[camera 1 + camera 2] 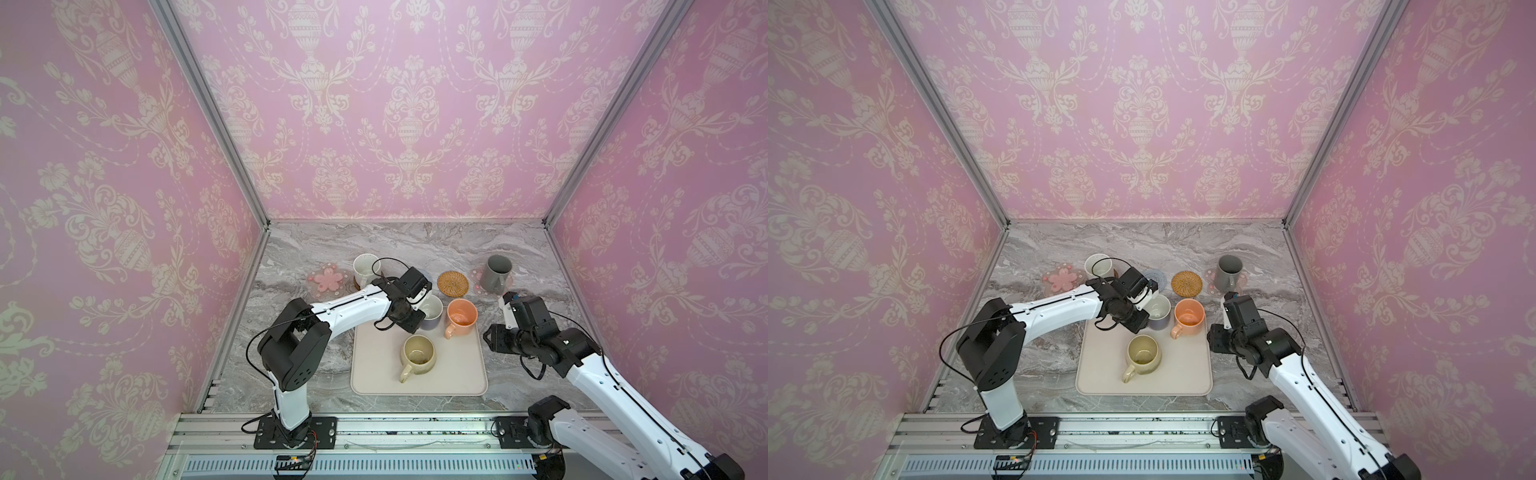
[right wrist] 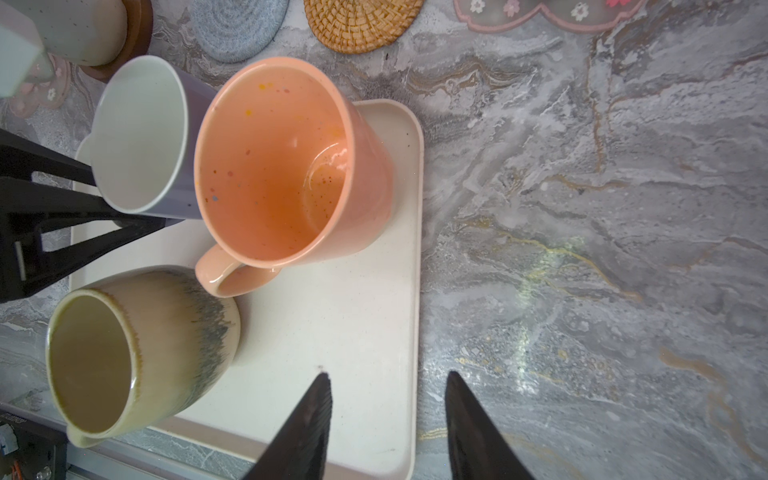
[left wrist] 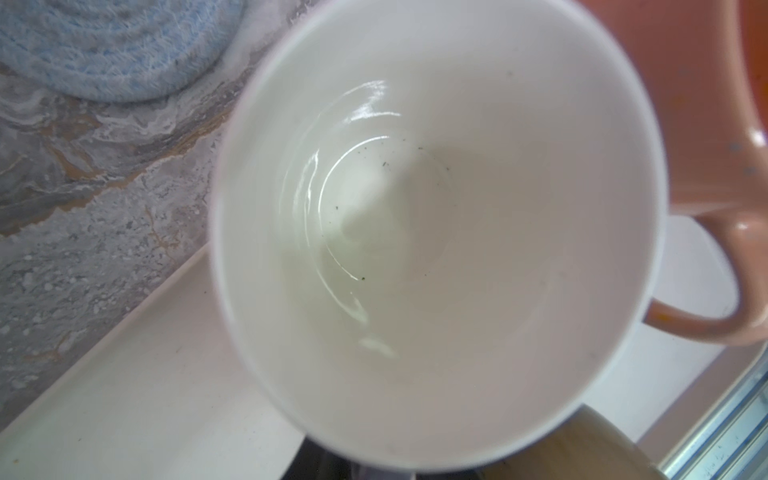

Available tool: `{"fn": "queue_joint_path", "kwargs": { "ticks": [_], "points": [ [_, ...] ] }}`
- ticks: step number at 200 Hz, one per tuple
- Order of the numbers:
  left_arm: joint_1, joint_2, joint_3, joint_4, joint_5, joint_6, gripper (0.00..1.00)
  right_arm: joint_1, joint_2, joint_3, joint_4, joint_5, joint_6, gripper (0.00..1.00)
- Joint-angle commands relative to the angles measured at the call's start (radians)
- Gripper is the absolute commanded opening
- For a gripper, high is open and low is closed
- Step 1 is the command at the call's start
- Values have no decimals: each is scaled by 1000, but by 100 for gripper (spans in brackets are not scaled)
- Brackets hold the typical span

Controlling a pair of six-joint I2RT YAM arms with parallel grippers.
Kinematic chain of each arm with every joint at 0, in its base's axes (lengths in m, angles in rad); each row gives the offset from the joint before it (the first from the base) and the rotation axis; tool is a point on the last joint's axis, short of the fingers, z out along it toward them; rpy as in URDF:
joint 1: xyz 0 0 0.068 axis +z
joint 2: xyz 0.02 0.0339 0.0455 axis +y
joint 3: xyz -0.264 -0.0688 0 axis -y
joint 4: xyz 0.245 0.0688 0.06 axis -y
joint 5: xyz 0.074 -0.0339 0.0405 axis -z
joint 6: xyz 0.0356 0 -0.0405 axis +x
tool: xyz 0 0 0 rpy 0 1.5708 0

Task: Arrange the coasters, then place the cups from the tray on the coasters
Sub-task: 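Lift the lavender mug slightly with the left gripper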

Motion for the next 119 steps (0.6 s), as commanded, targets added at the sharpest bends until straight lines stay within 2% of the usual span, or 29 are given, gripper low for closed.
{"fn": "queue_joint_path", "kwargs": {
  "ticks": [1, 62, 119],
  "points": [
    [-1, 12, 9, 13, 2, 9, 22, 9, -17, -2, -19, 22, 16, 45],
    [0, -9, -10, 16, -19, 7, 10, 10, -27, -7, -15, 23, 17, 45],
    [0, -59, -21, 2, -99, 8, 0, 14, -33, -11, -12, 25, 18, 45]
  ]
}}
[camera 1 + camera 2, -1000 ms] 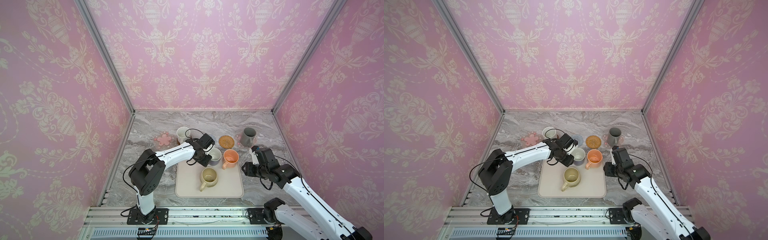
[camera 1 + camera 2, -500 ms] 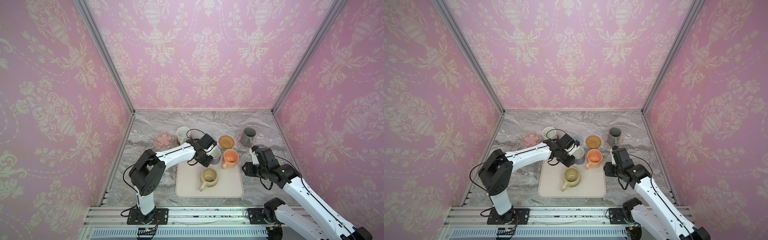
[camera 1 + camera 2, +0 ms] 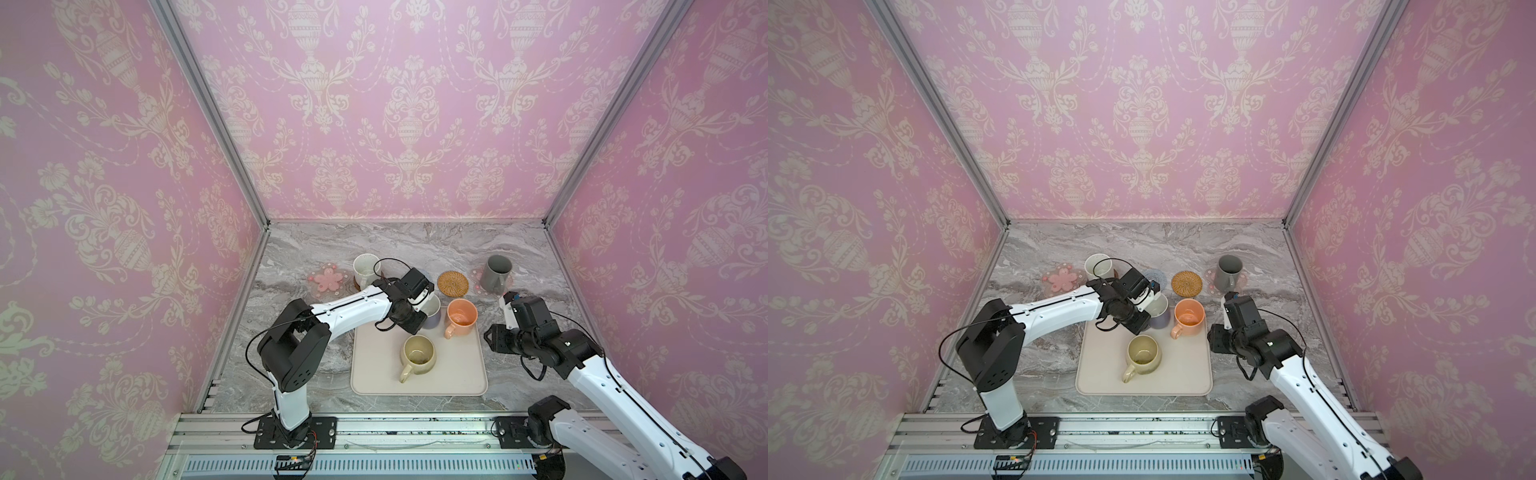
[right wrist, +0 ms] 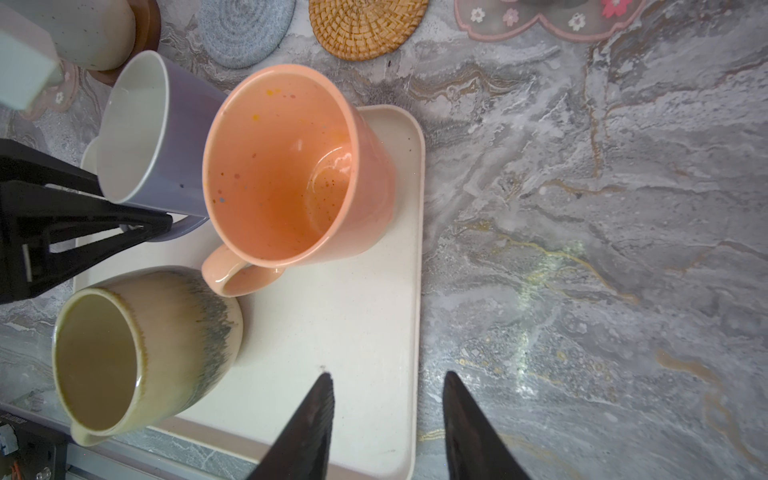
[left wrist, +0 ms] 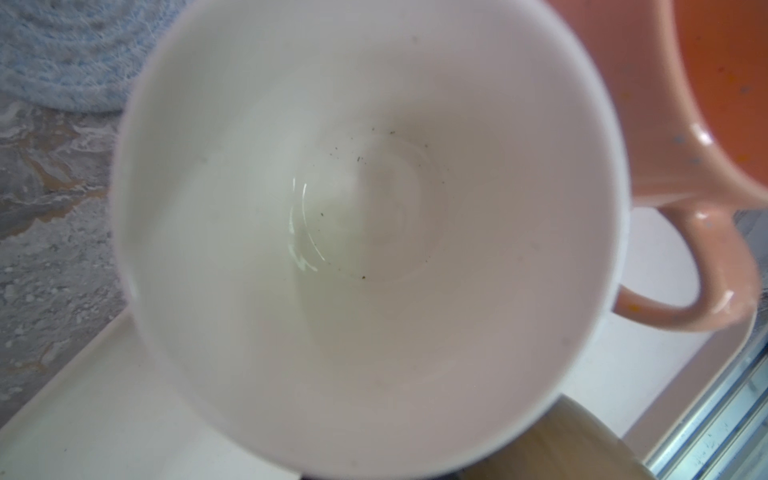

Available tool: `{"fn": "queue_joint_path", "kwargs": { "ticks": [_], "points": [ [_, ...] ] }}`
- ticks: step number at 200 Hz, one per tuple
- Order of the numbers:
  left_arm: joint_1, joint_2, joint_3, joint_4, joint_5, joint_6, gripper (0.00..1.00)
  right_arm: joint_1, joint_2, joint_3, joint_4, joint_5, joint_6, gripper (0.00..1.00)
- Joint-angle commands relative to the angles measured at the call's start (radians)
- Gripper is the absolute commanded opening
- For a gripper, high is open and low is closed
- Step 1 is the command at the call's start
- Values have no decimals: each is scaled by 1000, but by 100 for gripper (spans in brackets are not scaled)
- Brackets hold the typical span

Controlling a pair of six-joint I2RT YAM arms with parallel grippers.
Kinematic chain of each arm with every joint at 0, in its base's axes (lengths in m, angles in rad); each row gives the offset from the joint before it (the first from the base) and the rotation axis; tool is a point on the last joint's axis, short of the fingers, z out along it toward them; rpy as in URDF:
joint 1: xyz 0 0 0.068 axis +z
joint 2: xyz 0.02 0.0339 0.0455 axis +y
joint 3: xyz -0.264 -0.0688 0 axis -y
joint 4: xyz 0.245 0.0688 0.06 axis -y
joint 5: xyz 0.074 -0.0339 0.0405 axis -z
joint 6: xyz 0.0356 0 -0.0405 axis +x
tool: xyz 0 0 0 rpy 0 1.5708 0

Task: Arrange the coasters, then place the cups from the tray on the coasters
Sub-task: 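Lift the lavender mug slightly with the left gripper, then carry the lavender mug with the left gripper toward the pink flower coaster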

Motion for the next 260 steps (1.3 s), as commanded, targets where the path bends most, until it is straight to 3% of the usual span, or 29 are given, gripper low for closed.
{"fn": "queue_joint_path", "kwargs": {
  "ticks": [1, 72, 145, 260],
  "points": [
    [9, -53, -16, -2, -94, -1, 0, 8, -18, -11, -12, 18, 18, 45],
    [9, -130, -26, -79, -255, 28, 0, 13, -20, -11, -10, 19, 19, 45],
    [9, -230, -99, -106, -334, 8, 0, 14, -14, -18, -4, 18, 18, 45],
    [50, -393, -212, -151, -328, -129, 0, 16, 5, -37, 23, 1, 15, 45]
  ]
}}
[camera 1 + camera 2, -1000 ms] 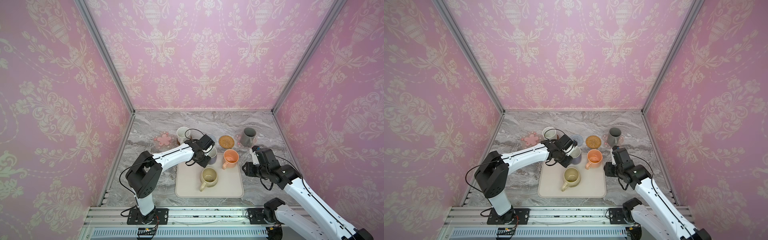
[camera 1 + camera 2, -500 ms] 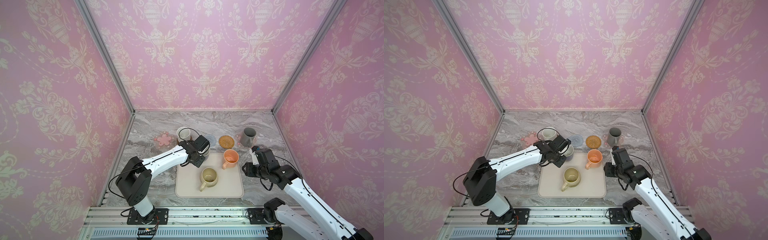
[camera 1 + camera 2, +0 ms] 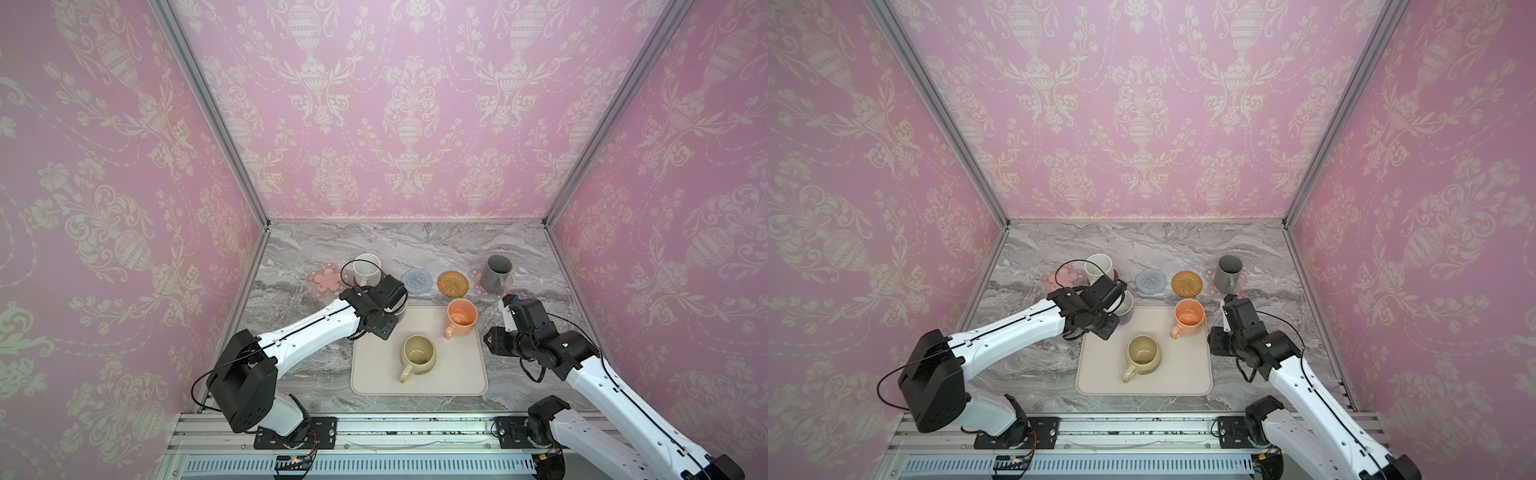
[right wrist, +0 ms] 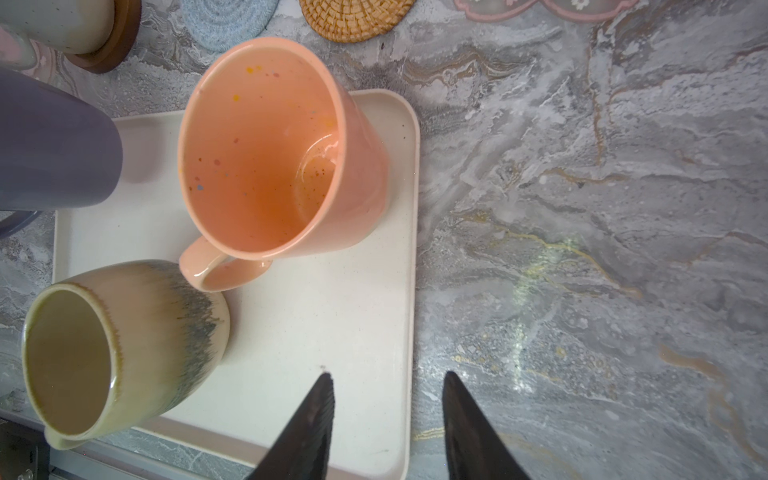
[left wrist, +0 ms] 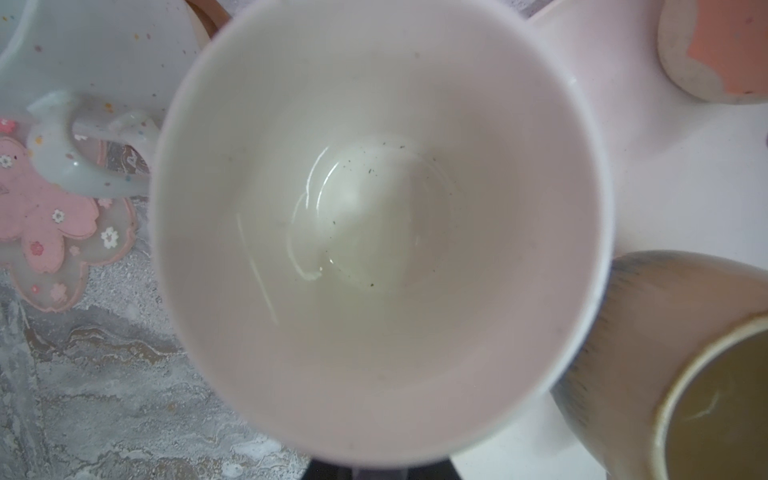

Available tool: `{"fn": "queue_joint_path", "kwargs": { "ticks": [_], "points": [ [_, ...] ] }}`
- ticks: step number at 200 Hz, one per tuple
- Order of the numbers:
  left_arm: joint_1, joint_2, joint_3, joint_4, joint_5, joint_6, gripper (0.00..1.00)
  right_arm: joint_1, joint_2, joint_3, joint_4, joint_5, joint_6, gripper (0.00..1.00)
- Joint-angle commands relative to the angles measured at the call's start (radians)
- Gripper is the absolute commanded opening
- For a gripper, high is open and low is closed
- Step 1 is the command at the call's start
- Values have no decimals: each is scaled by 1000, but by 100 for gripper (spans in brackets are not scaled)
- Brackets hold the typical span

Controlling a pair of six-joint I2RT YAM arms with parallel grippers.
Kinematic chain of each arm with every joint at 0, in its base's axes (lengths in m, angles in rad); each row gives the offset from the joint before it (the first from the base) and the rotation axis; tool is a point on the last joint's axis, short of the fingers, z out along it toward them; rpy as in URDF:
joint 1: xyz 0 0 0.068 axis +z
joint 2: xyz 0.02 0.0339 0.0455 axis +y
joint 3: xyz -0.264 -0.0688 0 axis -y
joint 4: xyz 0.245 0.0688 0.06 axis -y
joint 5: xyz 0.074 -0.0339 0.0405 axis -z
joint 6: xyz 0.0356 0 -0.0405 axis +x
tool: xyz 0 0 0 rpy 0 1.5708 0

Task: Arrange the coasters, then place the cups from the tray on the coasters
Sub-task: 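Carry the lavender mug with the left gripper toward the pink flower coaster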

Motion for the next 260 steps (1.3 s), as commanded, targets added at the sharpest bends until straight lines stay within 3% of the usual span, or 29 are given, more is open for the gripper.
{"fn": "queue_joint_path", "kwargs": {
  "ticks": [1, 130, 260],
  "points": [
    [27, -63, -18, 3, -16, -68, 0, 9, 3, -8, 14, -5, 15, 45],
    [217, -166, -82, -43, 37, -139, 0, 9, 29, -1, 23, -7, 8, 45],
    [378, -169, -80, -62, 69, -61, 0, 9, 54, -13, 41, -3, 23, 45]
  ]
}}
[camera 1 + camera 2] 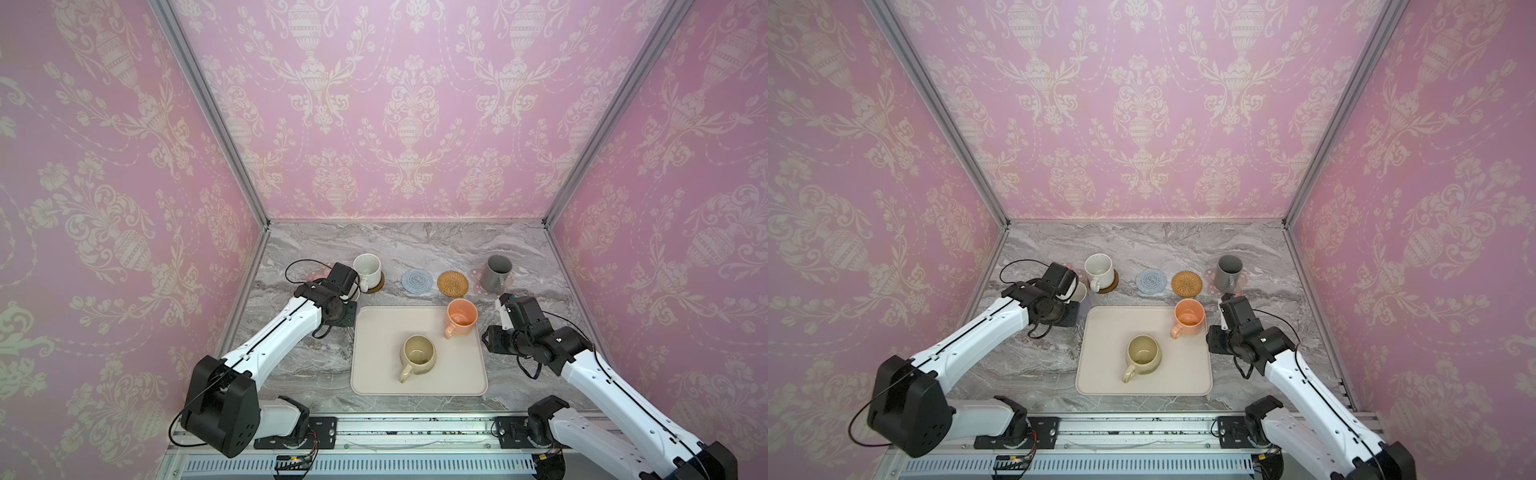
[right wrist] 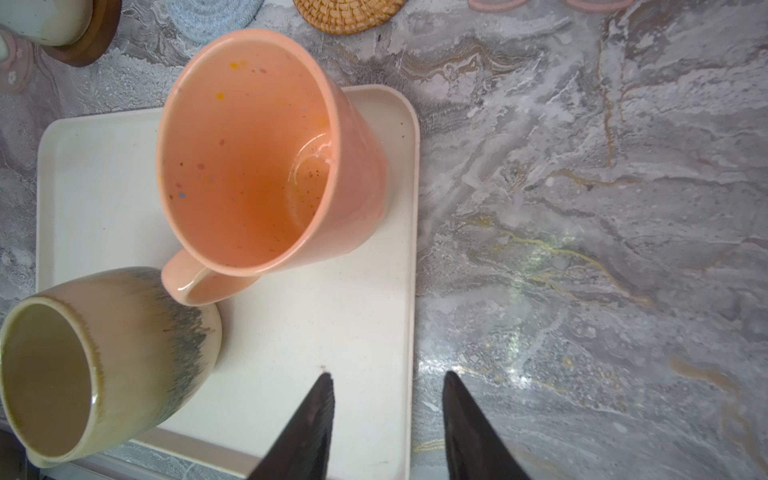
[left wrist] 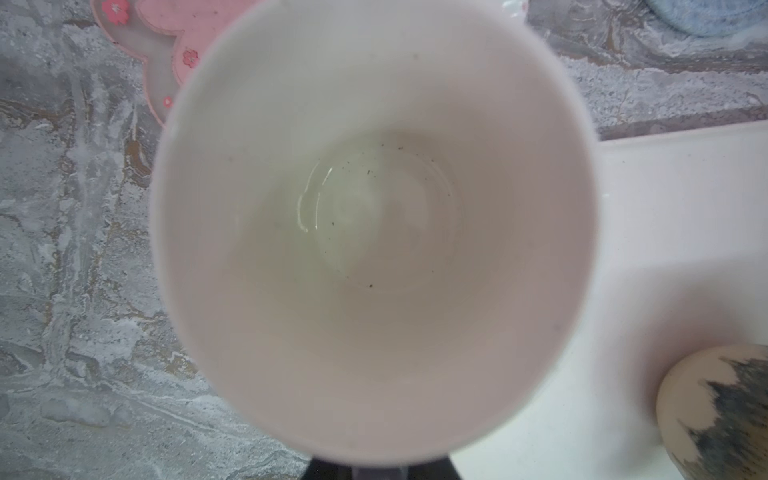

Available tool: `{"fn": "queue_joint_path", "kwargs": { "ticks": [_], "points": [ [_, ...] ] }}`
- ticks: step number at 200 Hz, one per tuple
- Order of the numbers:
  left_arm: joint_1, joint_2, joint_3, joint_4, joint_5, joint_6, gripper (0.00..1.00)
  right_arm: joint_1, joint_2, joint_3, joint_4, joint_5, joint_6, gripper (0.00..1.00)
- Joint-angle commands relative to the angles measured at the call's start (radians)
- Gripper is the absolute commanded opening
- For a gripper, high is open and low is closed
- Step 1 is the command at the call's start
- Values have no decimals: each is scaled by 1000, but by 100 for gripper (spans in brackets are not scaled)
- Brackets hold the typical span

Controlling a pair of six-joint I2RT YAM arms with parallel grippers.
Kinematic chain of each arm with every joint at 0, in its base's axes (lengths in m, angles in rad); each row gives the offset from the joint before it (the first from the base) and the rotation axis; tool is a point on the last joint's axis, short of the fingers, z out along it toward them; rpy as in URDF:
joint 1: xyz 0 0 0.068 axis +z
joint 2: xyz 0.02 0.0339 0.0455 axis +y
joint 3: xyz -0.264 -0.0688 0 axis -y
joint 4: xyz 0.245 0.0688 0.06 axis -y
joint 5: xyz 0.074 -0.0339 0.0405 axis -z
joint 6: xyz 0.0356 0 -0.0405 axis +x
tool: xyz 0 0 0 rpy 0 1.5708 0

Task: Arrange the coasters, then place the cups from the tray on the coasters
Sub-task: 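Carry the lavender mug with the left gripper toward the pink flower coaster, then lower the lavender mug onto the pink flower coaster with the left gripper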

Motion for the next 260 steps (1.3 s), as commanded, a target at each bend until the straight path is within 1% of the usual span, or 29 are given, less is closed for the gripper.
{"fn": "queue_joint_path", "kwargs": {
  "ticks": [1, 29, 53, 82, 132, 198, 260],
  "points": [
    [23, -25, 11, 7, 11, 45, 0, 9, 1, -12, 7, -3, 23, 45],
    [60, -4, 27, 5, 5, 64, 0, 9, 0, -11, 4, 0, 23, 45],
    [99, 15, 27, 38, 48, 68, 0, 9, -6, -11, -3, 4, 26, 45],
    [132, 46, 38, 62, 61, 73, 0, 8, -6, -10, -7, 4, 29, 45],
    [175, 116, 95, 73, 57, 103, 0, 9, -15, -11, -14, 9, 40, 45],
    [217, 201, 181, 80, 30, 136, 0, 10, -29, -5, -34, 24, 46, 45],
    [243, 277, 280, 61, -28, 185, 0, 8, -24, -4, -36, 32, 49, 45]
  ]
}}
